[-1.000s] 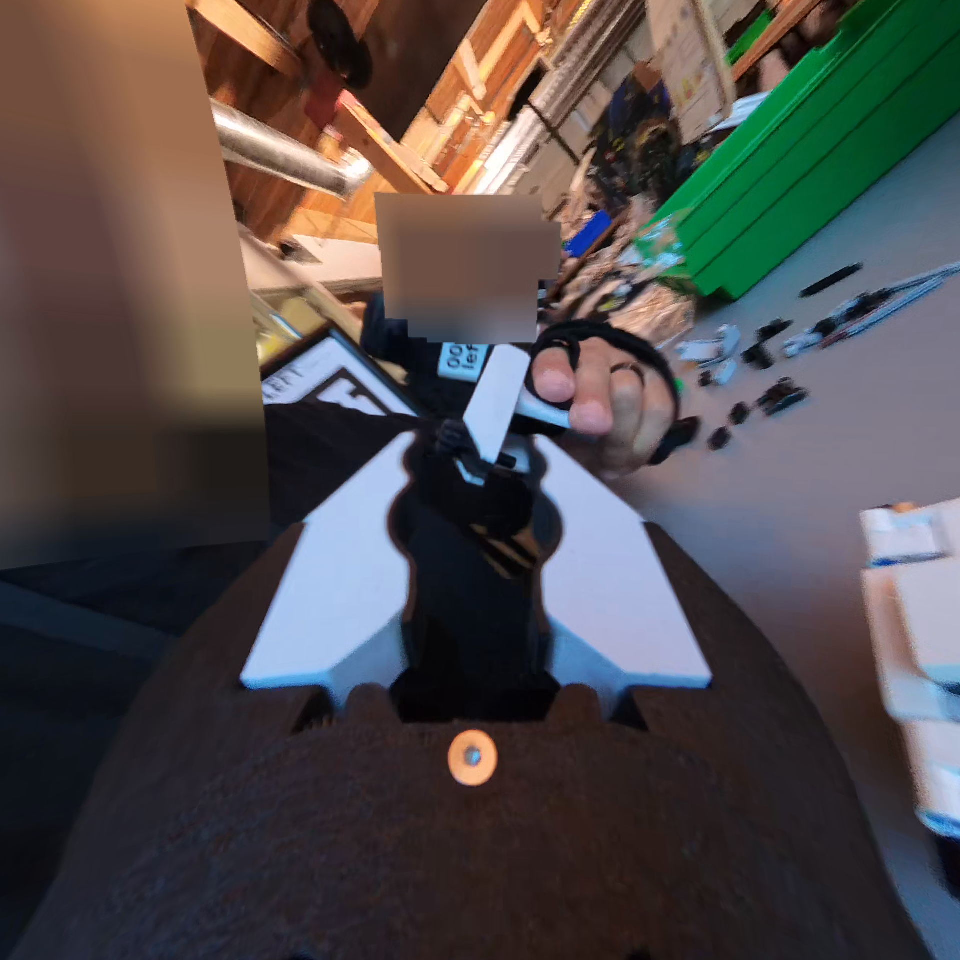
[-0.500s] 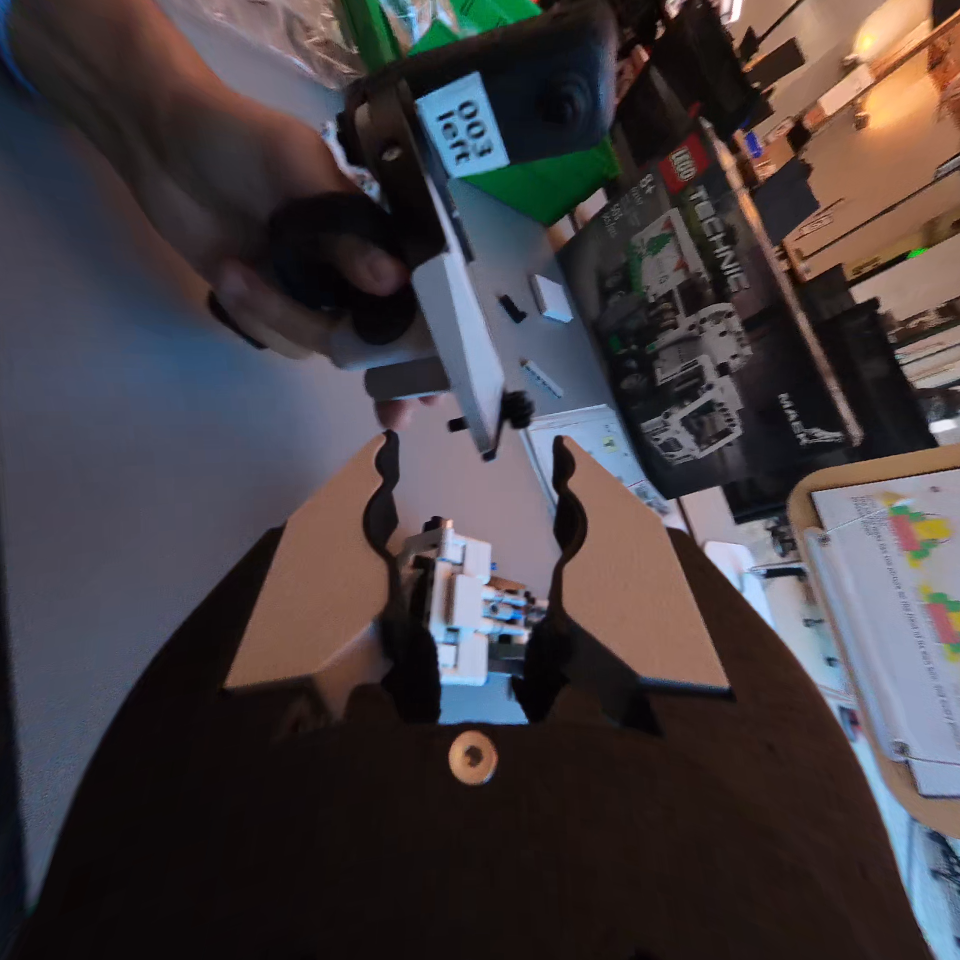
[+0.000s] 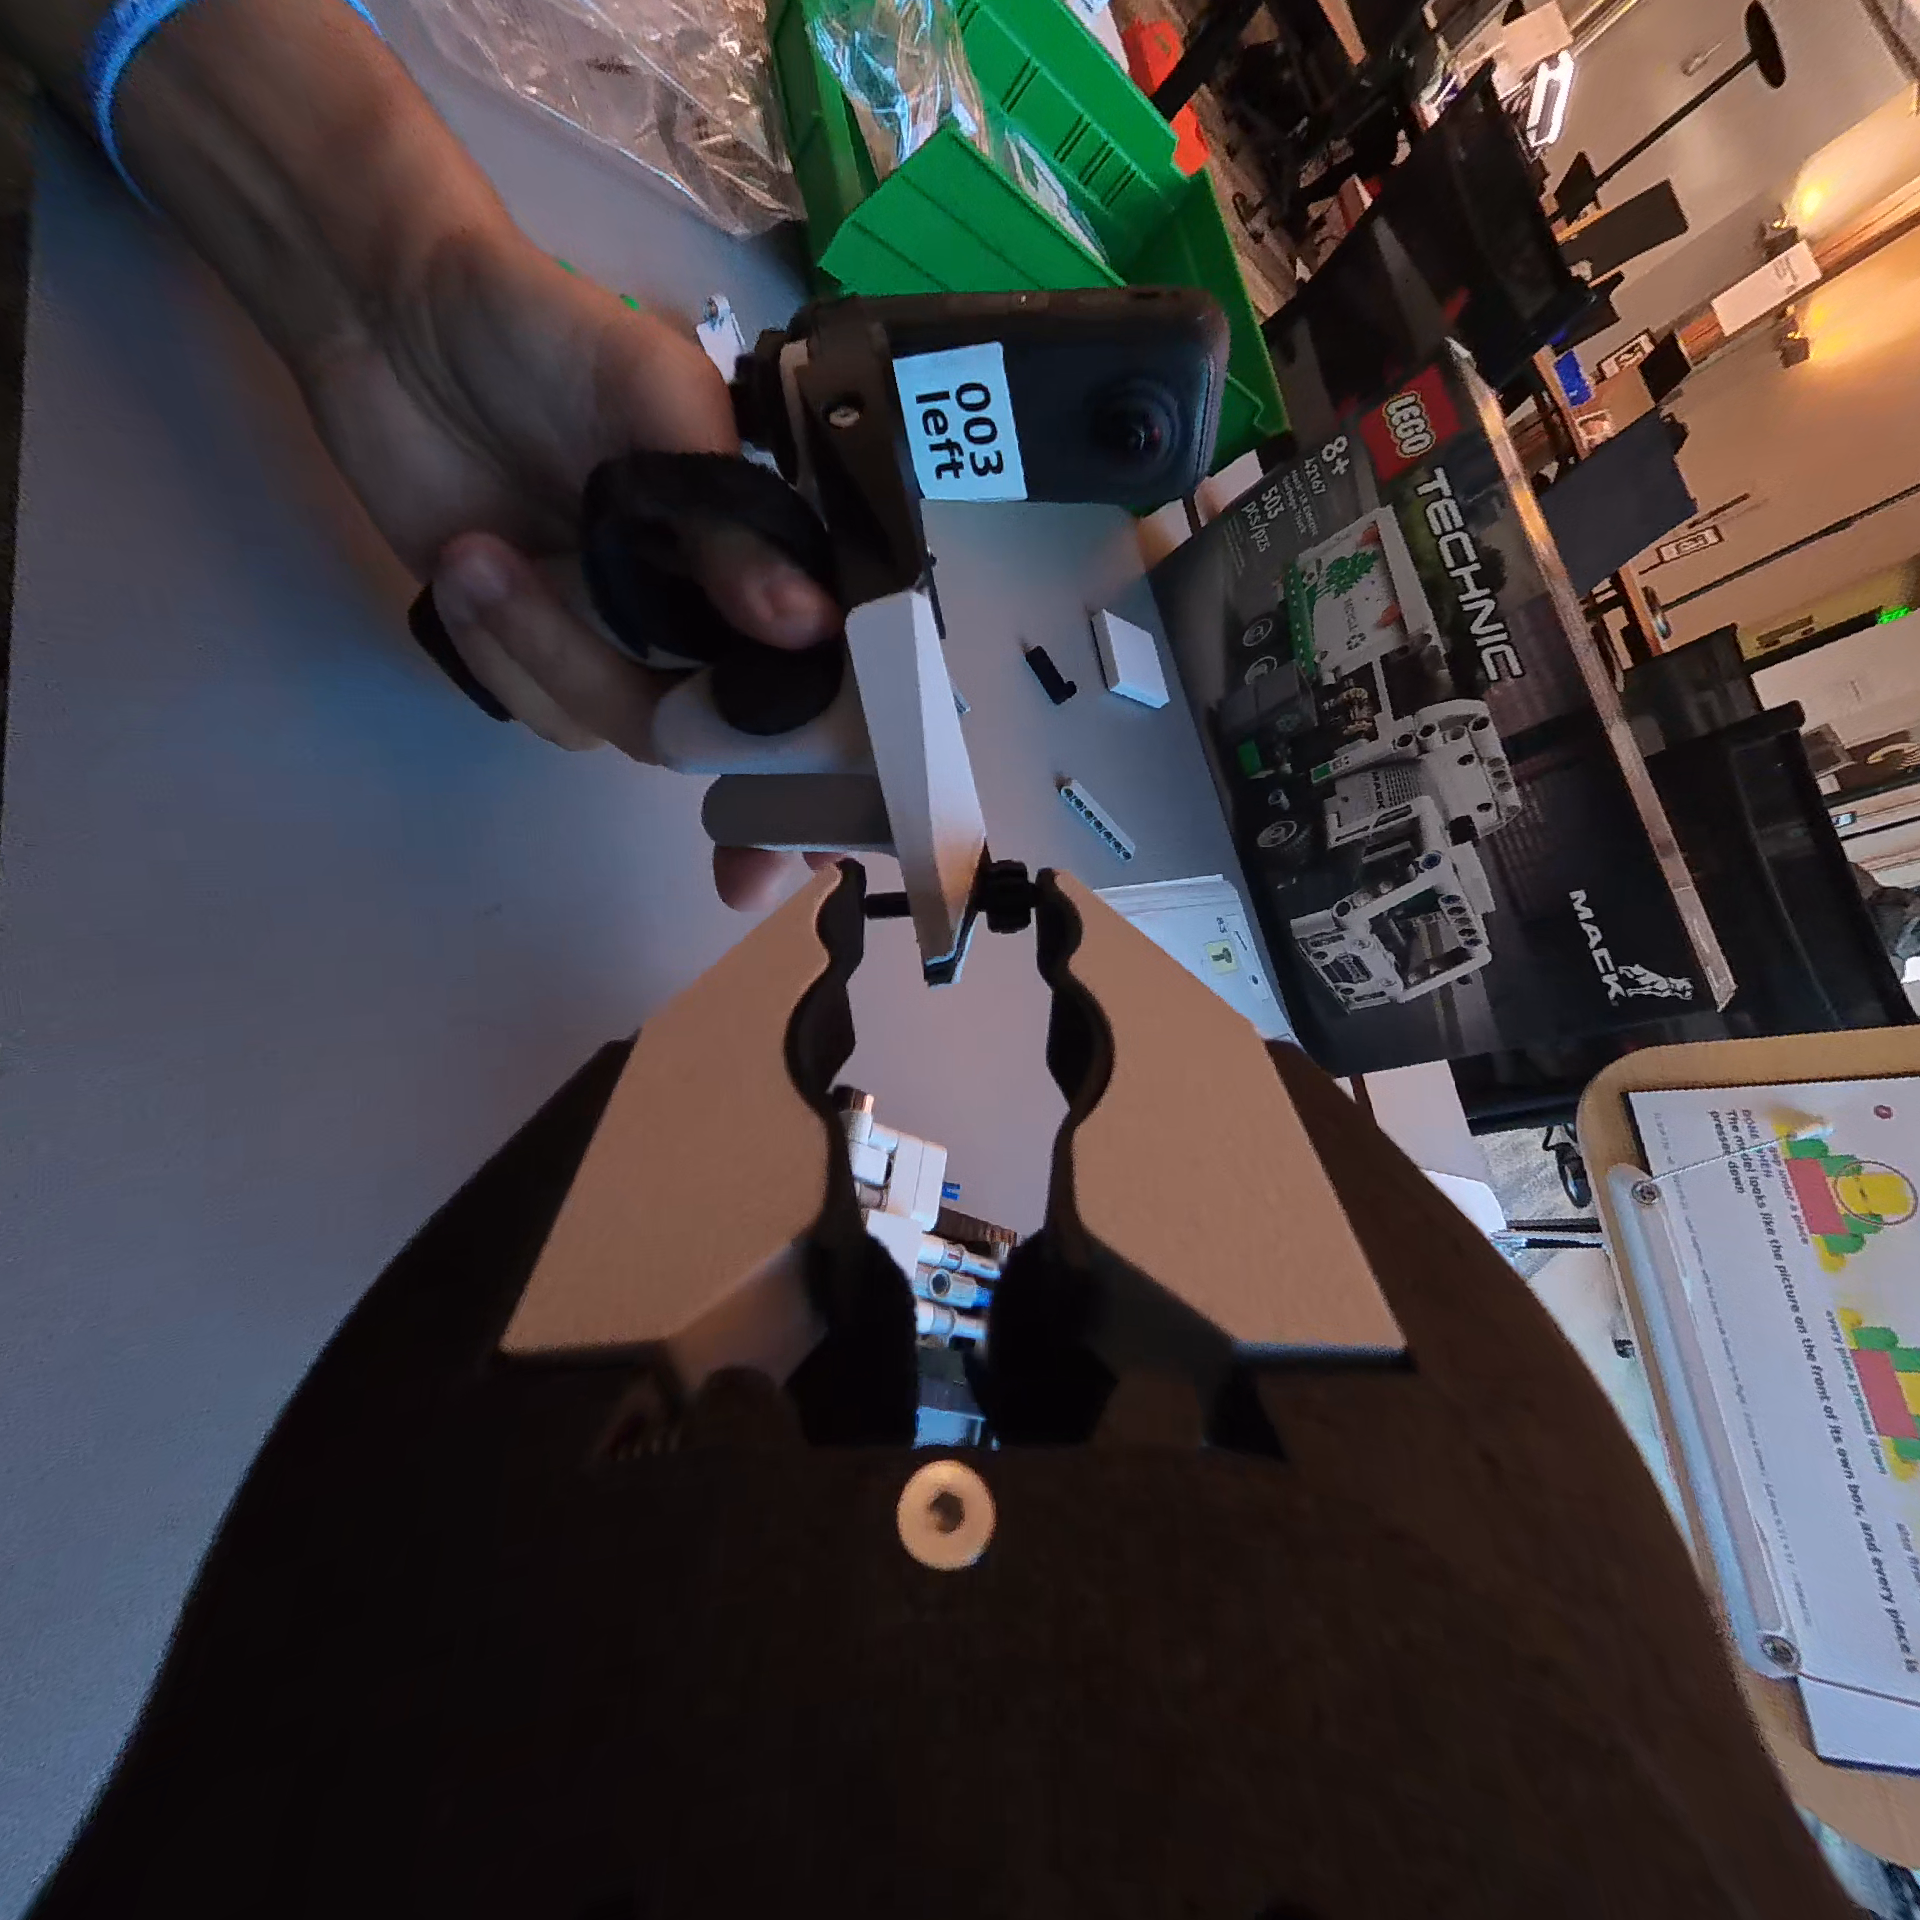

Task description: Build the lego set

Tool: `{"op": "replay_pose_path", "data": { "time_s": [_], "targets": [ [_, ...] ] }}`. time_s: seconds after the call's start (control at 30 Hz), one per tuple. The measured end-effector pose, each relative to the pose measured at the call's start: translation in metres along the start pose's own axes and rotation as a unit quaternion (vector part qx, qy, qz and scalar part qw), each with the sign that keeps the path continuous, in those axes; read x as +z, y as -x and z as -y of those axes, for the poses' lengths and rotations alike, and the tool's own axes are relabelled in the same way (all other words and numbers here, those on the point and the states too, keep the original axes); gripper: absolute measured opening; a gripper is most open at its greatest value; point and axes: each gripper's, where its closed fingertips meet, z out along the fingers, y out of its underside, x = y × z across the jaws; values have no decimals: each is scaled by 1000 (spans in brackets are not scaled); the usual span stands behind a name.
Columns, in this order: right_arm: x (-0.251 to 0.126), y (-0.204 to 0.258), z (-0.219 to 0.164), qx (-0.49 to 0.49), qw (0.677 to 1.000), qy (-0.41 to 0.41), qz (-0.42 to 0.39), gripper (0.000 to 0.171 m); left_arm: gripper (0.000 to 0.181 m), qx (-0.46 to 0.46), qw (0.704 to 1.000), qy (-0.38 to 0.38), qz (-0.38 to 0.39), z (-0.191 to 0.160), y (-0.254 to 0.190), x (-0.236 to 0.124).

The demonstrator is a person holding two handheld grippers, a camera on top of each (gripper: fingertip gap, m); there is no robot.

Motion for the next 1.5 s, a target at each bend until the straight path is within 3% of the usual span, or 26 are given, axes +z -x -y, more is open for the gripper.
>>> {"op": "replay_pose_path", "data": {
  "time_s": [0.7, 0.97, 1.2, 1.23, 1.3, 1.5],
  "targets": [
    [9, 10, -11, 74, 996, -32, 28, 30, 0, 29, 999, 17, 15, -8, 13, -4],
    [7, 17, -18, 33, 999, -2, 25, 30, 0, 43, 996, 67, 37, -17, 18, -3],
    [9, 18, -30, 12, 999, 25, 17, 31, 1, 3, 997, 67, 37, -22, 28, 0],
    [7, 15, -27, 19, 1000, 20, 10, 32, 1, -9, 998, 59, 30, -20, 28, -1],
    [2, 12, -30, 52, 998, 23, 18, 52, 2, -7, 997, 69, 41, -22, 33, -3],
    [1, 19, -41, 39, 998, 35, 33, 49, 1, -22, 997, 71, 31, -23, 33, -2]
  ]
}}
